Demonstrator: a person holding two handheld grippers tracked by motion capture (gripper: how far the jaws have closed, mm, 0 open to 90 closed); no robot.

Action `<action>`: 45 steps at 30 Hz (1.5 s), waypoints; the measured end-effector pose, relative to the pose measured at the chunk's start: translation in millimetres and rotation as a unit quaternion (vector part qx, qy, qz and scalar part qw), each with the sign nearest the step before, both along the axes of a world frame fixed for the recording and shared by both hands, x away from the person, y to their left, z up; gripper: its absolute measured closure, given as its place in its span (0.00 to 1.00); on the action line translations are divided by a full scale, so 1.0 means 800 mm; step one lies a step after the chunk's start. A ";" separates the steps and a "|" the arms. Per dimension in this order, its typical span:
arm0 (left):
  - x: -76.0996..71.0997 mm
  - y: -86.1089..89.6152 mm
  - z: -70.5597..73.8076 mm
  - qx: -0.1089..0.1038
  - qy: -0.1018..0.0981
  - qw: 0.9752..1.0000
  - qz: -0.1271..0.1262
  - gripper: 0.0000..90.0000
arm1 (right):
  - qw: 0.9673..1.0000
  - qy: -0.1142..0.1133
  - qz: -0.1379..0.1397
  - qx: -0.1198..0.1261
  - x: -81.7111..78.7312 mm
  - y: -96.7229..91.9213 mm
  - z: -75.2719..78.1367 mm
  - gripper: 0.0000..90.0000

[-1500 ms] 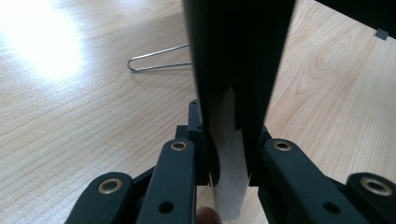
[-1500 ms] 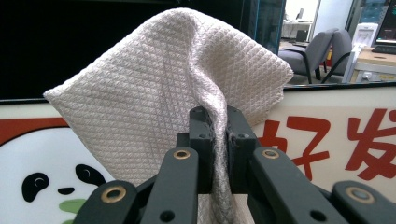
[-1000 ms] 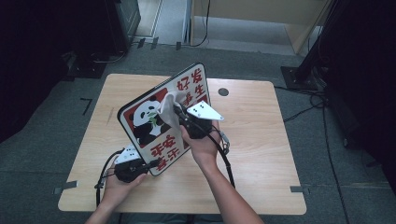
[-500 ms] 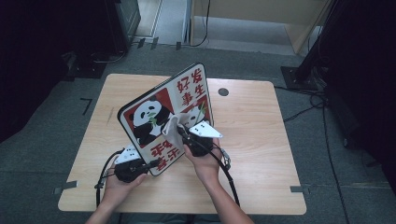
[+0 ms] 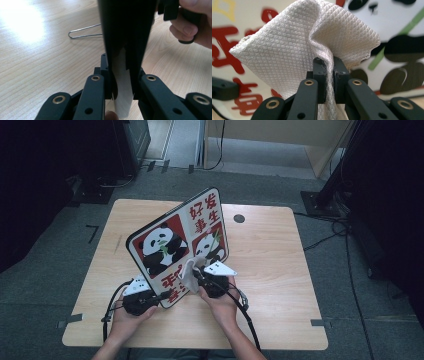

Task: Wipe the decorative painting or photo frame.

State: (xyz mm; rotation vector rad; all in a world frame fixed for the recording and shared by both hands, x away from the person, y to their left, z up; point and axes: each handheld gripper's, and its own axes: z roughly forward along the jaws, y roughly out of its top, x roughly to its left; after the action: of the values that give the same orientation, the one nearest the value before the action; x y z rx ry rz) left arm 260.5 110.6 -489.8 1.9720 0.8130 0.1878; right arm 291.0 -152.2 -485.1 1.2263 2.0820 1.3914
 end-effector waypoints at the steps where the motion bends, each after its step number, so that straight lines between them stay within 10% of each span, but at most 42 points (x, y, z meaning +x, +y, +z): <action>1: 0.000 0.000 0.000 0.000 0.000 1.000 0.000 0.89 | 1.000 0.005 0.000 -0.002 0.000 0.000 -0.003 0.93; 15: 0.000 -0.001 0.000 0.000 0.000 1.000 0.001 0.89 | 1.000 -0.006 0.005 0.004 -0.001 0.004 0.010 0.93; 45: 0.000 -0.001 0.000 -0.003 0.001 1.000 0.001 0.89 | 0.989 -0.140 0.028 0.022 0.019 0.054 0.170 0.93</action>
State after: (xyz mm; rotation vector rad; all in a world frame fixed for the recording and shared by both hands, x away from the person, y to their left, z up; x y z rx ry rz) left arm 260.9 109.9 -490.2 1.9652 0.8163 0.1851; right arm 305.9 -109.3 -349.1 0.9326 1.9122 1.5433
